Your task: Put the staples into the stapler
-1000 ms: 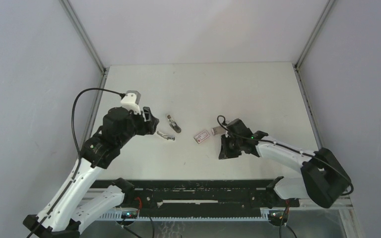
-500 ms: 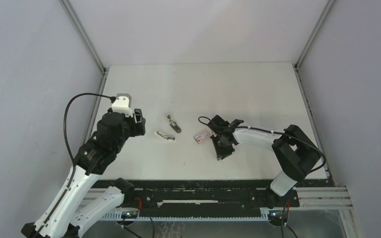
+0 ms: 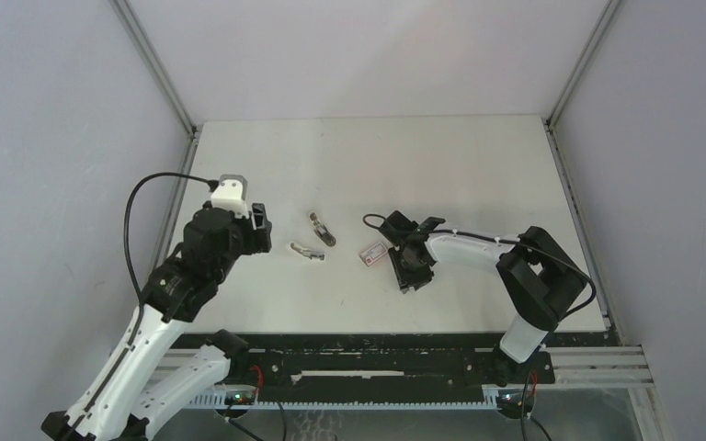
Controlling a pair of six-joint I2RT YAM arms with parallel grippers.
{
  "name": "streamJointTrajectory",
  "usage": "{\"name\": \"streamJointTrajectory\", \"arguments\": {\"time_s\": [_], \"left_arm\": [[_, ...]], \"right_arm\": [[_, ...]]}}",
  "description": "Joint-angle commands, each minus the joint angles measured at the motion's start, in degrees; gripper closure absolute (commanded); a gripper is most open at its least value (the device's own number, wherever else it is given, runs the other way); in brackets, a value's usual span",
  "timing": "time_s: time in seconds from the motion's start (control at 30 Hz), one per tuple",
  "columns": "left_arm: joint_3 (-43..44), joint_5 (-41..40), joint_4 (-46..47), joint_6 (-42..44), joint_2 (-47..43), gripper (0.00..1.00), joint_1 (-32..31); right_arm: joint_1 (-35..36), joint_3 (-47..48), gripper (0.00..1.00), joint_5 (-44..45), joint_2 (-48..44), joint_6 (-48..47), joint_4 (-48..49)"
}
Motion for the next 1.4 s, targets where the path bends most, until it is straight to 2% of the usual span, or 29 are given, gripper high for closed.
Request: {"name": "streamJointTrajectory", "arguments": {"time_s": [0.0,0.67,1.37], "left_arm": [[-1.1,1.7,1.9,0.6,0.6,0.31,0.4],[-2.0,3.6,2.3,1.0,1.8,0.30,2.9],[-2.5,4.3,2.4,0.9,1.9,0.31,3.1]], "right_arm": [[0.6,2.5,0.69,2.7,0.9,-1.4,0.3],[1.5,3.3,0.73,0.8,1.8,1.1,1.9],[2.0,4.7,0.80,5.0,2.4,1.9,0.7]]}}
